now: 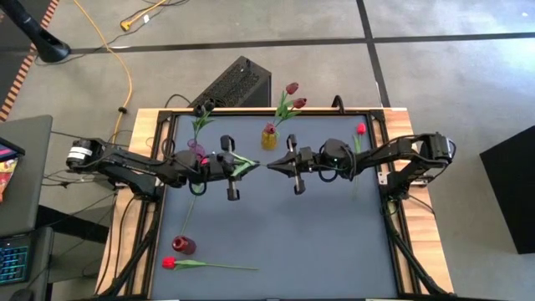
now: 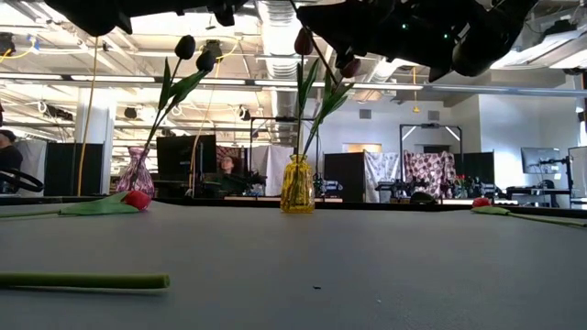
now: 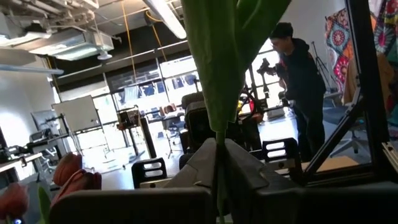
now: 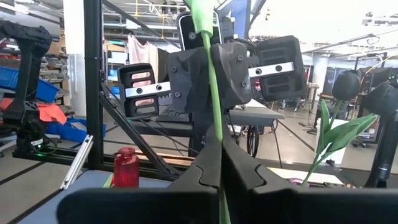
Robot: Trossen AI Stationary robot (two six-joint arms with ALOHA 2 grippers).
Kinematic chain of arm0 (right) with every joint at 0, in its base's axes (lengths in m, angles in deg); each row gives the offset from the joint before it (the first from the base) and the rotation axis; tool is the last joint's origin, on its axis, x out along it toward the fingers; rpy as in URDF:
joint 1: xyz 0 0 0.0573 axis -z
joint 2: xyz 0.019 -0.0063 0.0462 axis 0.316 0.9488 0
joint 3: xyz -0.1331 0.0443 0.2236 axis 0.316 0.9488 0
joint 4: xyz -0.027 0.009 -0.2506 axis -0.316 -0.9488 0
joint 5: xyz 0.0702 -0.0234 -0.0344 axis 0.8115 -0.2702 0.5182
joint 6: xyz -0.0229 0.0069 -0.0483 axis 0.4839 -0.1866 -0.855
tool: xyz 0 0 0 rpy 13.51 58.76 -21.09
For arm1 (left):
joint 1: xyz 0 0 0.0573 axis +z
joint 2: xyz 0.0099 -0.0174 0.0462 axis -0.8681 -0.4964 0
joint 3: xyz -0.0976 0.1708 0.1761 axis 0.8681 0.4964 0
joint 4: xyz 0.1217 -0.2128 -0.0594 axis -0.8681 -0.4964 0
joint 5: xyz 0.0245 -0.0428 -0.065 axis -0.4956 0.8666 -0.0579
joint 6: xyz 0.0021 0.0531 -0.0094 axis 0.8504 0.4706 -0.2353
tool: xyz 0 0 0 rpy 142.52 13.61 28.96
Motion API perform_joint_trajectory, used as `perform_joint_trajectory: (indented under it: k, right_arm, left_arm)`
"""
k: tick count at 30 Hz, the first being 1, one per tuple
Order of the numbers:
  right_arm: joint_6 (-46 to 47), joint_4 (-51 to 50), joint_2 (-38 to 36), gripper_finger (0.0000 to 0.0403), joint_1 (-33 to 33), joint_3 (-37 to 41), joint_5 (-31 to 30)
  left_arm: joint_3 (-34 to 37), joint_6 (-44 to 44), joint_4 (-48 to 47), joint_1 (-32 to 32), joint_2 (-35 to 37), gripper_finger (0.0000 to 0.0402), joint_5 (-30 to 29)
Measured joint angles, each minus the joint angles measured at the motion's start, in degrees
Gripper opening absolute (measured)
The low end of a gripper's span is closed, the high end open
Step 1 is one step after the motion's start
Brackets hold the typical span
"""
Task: Sort flowers into vase by color
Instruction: Put the black flower into the purple vase
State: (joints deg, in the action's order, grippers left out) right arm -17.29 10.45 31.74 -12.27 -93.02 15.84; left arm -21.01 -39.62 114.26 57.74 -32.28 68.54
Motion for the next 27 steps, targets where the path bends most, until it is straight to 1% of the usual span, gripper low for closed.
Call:
perform_joint_trajectory:
  k: [6,9,12,14,16,19,24,27]
  right_arm:
    - [0.13,-0.29,0.0,0.0082,0.0,0.0,0.0]
    - [0.13,-1.41,0.0,0.0122,0.0,0.0,0.0]
    - [0.13,-2.43,0.0,0.017,0.0,0.0,0.13]
    - [0.08,-3.21,-0.18,0.0199,0.0,0.0,0.63]
    - [-0.01,-4.27,-0.34,0.0224,0.07,0.0,0.64]
    - [-0.04,-5.05,-0.37,0.0247,0.35,0.0,0.68]
    - [-0.33,-5.56,-0.39,0.0255,0.86,0.01,0.66]
    - [-0.33,-5.58,-0.39,0.0255,1.14,0.02,0.66]
  left_arm:
    - [0.0,0.05,0.0,-0.02,0.0,0.0001,-0.03]
    - [0.0,-0.2,-0.61,-0.02,0.1,0.0,-0.06]
    - [0.02,-1.37,-5.68,-0.02,2.71,0.0,-0.49]
    - [0.02,-2.8,-11.33,-0.02,6.16,0.0,-2.19]
    - [0.02,-5.15,-19.49,-0.02,10.84,0.0,-3.69]
    - [0.02,-10.36,-32.75,-0.02,19.26,0.0,-6.42]
    - [0.02,-20.27,-54.22,-0.02,33.85,0.0,-11.95]
    - [0.02,-25.05,-61.77,-0.02,41.84,0.0,-15.09]
